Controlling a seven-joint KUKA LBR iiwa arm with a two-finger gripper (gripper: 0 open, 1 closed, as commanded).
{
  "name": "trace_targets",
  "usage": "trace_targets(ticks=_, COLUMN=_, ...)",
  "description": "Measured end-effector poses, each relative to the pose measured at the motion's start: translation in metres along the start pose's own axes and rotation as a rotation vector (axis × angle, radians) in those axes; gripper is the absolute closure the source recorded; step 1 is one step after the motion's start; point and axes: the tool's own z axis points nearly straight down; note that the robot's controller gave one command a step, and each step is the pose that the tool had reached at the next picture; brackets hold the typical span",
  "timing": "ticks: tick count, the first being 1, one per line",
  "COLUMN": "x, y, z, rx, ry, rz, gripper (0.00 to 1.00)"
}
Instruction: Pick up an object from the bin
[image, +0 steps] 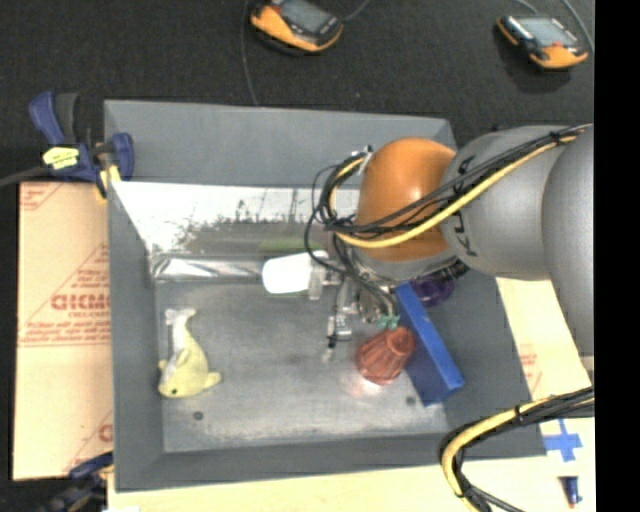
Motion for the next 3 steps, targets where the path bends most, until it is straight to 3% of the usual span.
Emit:
trace_targets(ticks=1, x=-0.002, y=0.000, z=-0.004, rx=0.000, ry=-0.007, rz=0.000, gripper=0.00)
trace_targets(ticks=2, x=0.012, y=-0.055, z=0.035, rx=0.000, ry=-0.011, rz=-0.020, gripper=0.00)
trace_targets(ticks=3, x=0.015, y=-0.053, z=-0.007, rx=0.000, ry=-0.005, rz=-0.018, gripper=0.00)
